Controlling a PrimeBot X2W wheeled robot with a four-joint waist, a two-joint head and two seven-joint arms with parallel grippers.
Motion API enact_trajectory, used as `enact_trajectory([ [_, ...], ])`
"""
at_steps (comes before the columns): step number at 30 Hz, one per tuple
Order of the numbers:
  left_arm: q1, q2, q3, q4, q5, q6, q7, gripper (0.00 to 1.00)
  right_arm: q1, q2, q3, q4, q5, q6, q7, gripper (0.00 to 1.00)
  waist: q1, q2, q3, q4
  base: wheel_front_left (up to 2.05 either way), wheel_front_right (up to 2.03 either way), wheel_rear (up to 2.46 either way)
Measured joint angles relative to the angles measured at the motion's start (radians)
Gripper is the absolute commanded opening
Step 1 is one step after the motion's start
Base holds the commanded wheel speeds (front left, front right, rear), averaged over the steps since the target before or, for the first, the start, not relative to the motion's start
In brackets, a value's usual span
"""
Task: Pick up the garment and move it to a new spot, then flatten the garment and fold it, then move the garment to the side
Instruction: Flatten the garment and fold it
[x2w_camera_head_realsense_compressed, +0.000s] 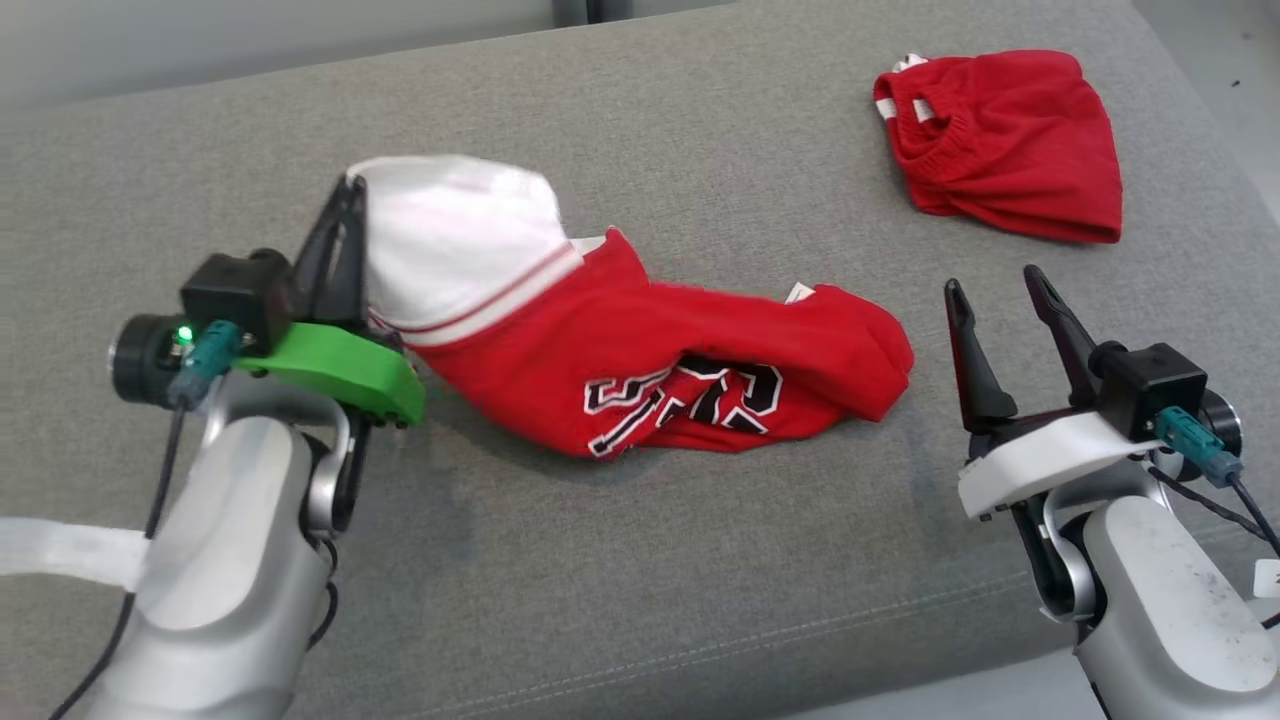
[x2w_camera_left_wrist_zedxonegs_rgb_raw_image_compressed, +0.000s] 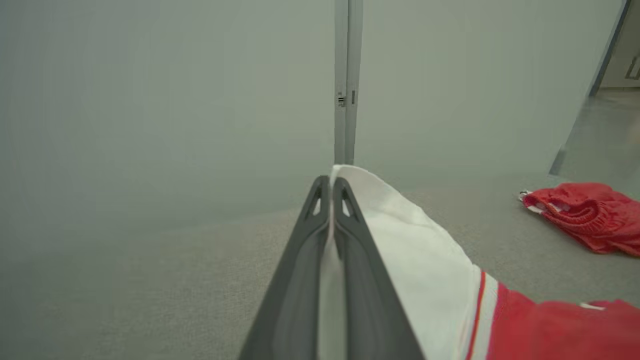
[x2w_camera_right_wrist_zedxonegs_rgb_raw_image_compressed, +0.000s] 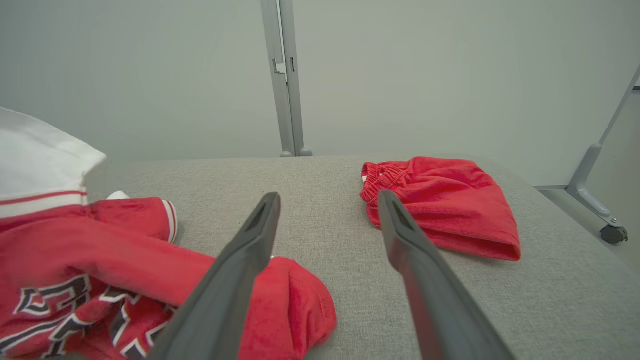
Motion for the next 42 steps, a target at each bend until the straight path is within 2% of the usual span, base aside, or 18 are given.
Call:
enact_trajectory([
  [2,0.029,0.025,0.066,-0.131,0.03,0.019,0.0,0.0,0.011,-0.021,-0.015,0.016,0.006,0.0,0.003,1.0,0.0,0.0,-0.006,0.024,0.0,0.0,0.0],
  [5,0.083,0.037,0.106,-0.238,0.061,0.022,0.0,0.0,0.022,-0.038,-0.022,0.032,0.012,0.0,0.014,1.0,-0.0001,0.0,-0.011,0.052,0.0,0.0,0.0],
  [9,0.171,0.038,0.138,-0.318,0.085,0.024,0.0,0.0,0.026,-0.049,-0.021,0.047,0.019,0.003,0.031,1.0,0.0,0.0,-0.014,0.09,0.0,0.0,0.0],
  [11,0.219,0.037,0.157,-0.345,0.092,0.024,0.0,0.0,0.026,-0.049,-0.013,0.057,0.023,0.016,0.038,1.0,0.0,0.0,-0.015,0.109,0.0,0.0,0.0],
  [21,0.416,0.039,0.224,-0.399,0.103,0.032,0.0,0.0,-0.031,-0.064,0.005,0.121,0.034,0.055,0.11,1.0,0.0,0.0,-0.002,0.178,0.0,0.0,0.0],
  [26,0.437,0.016,0.215,-0.413,0.105,0.032,0.0,0.0,-0.062,-0.09,0.038,0.199,0.041,0.103,0.214,1.0,0.0,0.0,0.009,0.199,0.0,0.0,0.0],
  [30,0.44,0.001,0.209,-0.44,0.114,0.032,0.0,0.0,-0.075,-0.095,0.045,0.228,0.051,0.124,0.264,1.0,0.0,0.0,0.017,0.214,0.0,0.0,0.0],
  [42,0.456,-0.009,0.22,-0.486,0.124,0.02,0.0,0.0,-0.142,-0.092,0.038,0.296,0.095,0.14,0.332,0.97,0.0,0.0,0.053,0.224,0.0,0.0,0.0],
])
